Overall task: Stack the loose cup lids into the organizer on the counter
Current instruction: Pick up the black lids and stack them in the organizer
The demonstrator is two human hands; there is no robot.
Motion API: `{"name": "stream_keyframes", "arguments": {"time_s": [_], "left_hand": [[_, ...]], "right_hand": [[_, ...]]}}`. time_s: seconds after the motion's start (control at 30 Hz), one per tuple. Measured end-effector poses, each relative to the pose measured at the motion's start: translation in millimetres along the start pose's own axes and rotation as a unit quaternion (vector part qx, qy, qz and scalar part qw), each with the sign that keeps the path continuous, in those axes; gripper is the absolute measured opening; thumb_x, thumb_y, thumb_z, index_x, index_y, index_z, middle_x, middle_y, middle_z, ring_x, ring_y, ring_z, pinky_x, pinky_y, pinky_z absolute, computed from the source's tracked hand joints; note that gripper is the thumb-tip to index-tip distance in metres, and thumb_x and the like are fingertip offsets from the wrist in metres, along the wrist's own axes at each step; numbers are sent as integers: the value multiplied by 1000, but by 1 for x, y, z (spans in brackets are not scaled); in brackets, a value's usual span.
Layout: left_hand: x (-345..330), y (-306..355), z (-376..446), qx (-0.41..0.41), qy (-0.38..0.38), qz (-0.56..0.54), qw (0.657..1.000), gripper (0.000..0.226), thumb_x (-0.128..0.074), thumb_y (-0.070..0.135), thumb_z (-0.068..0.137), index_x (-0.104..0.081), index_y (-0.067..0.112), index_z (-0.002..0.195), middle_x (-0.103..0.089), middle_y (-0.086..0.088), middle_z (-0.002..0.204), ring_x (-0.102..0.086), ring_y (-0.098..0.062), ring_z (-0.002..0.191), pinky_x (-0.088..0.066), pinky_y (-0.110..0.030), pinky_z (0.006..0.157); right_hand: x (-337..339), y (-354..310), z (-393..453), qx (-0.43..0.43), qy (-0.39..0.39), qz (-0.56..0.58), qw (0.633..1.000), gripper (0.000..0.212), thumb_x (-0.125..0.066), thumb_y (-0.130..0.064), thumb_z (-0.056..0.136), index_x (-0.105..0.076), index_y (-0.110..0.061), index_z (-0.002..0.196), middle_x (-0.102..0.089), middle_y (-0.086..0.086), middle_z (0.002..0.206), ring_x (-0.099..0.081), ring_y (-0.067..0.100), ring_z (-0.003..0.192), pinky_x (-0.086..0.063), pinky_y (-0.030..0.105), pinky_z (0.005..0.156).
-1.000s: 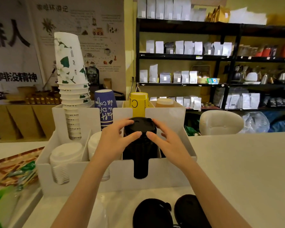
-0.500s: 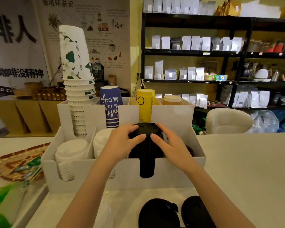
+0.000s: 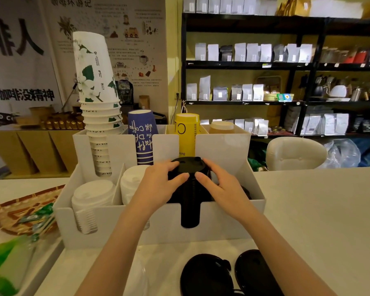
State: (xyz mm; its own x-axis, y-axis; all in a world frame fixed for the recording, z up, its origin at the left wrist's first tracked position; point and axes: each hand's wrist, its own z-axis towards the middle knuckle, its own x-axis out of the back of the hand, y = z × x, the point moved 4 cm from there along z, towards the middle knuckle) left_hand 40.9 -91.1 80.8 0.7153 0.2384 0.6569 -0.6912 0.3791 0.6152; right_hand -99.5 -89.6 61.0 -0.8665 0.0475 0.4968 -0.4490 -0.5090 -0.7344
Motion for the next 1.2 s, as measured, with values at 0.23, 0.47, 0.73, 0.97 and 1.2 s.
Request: {"name": "stream_keyframes", "arguments": {"time_s": [0.23, 0.47, 0.73, 0.97, 1.2], "left_hand": [[4, 17, -6, -37, 12, 71, 997, 47, -50, 32, 86, -42, 18, 130, -32, -3, 147, -26, -18, 135, -23, -31, 109], [-18, 58, -31, -148, -20, -41, 988, 31, -55, 22, 84, -58, 14, 114, -64, -5, 114, -55, -10, 98, -45, -26, 89], [-95, 62, -61, -113, -286, 38, 951, 49, -54, 36, 84, -45, 14, 127, -53, -7, 130, -52, -17, 112, -42, -29, 92], [-133, 55, -87, -78, -386, 139, 909, 64, -63, 47, 73, -48, 14, 125, -57, -7, 123, -53, -21, 108, -43, -30, 85], [-140, 55, -94, -96, -370, 135, 914, 61, -70, 48, 65, -55, 13, 112, -59, -6, 104, -51, -17, 88, -41, -26, 67]], "right_hand": [[31, -5, -12, -17, 33, -72, 997, 49, -47, -35, 88, -36, -22, 134, -47, -4, 136, -40, 1, 116, -31, 18, 94], [75, 6, -72, -96, 6, -82, 992, 32, -54, -31, 85, -53, -23, 117, -67, -4, 100, -62, 5, 92, -47, 18, 82], [89, 47, -136, -203, -11, -145, 968, 29, -54, -29, 85, -60, -21, 113, -64, -1, 111, -58, 13, 99, -42, 20, 80], [71, 76, -154, -253, -59, -166, 951, 31, -48, -21, 88, -59, -18, 117, -61, 3, 123, -50, 10, 103, -34, 23, 89], [69, 75, -157, -250, -53, -144, 956, 31, -47, -13, 86, -62, -17, 113, -63, 4, 121, -52, 15, 107, -37, 25, 91]]}}
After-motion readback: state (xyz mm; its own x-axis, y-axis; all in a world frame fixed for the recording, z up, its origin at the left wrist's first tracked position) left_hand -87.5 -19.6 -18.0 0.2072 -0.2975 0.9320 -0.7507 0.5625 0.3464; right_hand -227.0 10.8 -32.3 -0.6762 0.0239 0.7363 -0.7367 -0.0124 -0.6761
